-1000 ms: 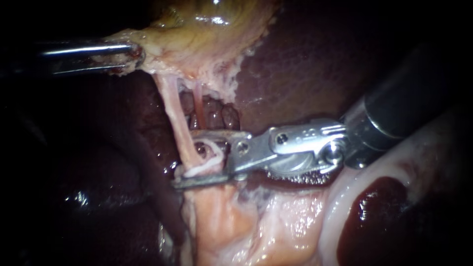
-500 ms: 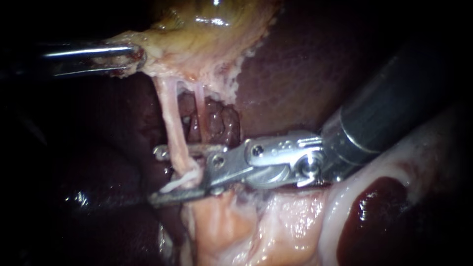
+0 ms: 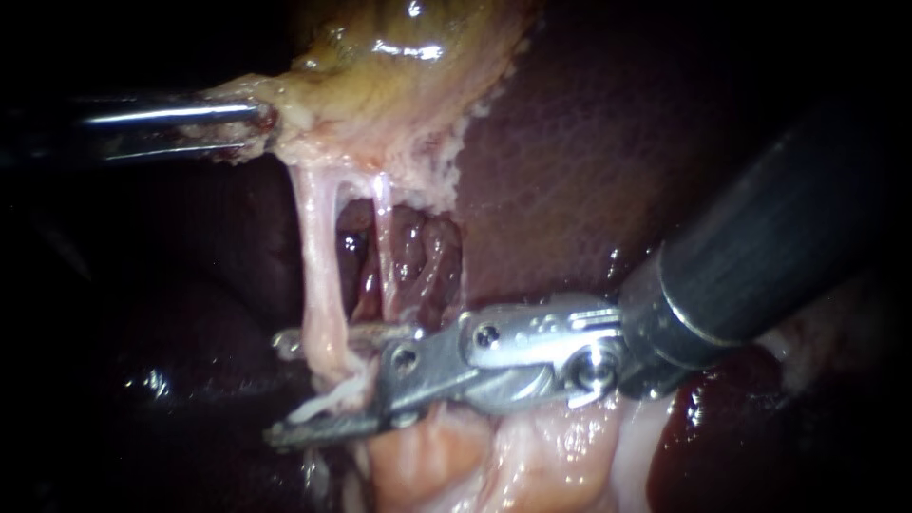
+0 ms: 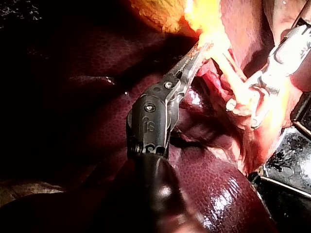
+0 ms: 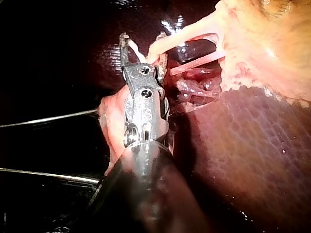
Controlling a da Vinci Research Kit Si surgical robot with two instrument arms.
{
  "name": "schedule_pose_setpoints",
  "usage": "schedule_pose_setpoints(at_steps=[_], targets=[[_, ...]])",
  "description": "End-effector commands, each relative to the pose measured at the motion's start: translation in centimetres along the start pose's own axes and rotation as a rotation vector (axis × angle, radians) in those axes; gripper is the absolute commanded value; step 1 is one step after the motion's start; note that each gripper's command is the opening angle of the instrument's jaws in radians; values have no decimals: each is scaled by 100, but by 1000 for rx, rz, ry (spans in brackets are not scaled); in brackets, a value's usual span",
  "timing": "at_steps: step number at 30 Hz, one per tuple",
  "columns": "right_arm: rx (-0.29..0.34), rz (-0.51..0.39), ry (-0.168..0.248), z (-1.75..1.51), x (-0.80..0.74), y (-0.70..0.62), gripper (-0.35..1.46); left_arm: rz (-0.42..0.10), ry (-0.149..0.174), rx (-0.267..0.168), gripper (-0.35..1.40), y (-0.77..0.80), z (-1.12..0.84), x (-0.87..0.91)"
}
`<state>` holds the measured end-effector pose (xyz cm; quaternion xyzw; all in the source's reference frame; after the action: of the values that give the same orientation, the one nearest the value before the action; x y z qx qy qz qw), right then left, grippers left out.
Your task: Clipping first clip left tube
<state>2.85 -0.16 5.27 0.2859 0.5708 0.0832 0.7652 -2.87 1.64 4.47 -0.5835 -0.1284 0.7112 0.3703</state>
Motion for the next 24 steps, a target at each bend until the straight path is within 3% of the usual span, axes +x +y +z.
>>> schedule_pose_setpoints(at_steps=[1, 8, 13, 24], targets=[[-3, 7, -1, -1, -1, 0, 35, -1, 0, 1, -35, 0, 0, 0], [-2, 12, -1, -3, -2, -1, 14, -1, 0, 2, -35, 0, 0, 0], [30, 47, -1, -6, -4, -3, -35, -1, 0, 2, -35, 0, 1, 0], [48, 70, -10, -7, -8, -2, -35, -1, 0, 2, -35, 0, 1, 0]])
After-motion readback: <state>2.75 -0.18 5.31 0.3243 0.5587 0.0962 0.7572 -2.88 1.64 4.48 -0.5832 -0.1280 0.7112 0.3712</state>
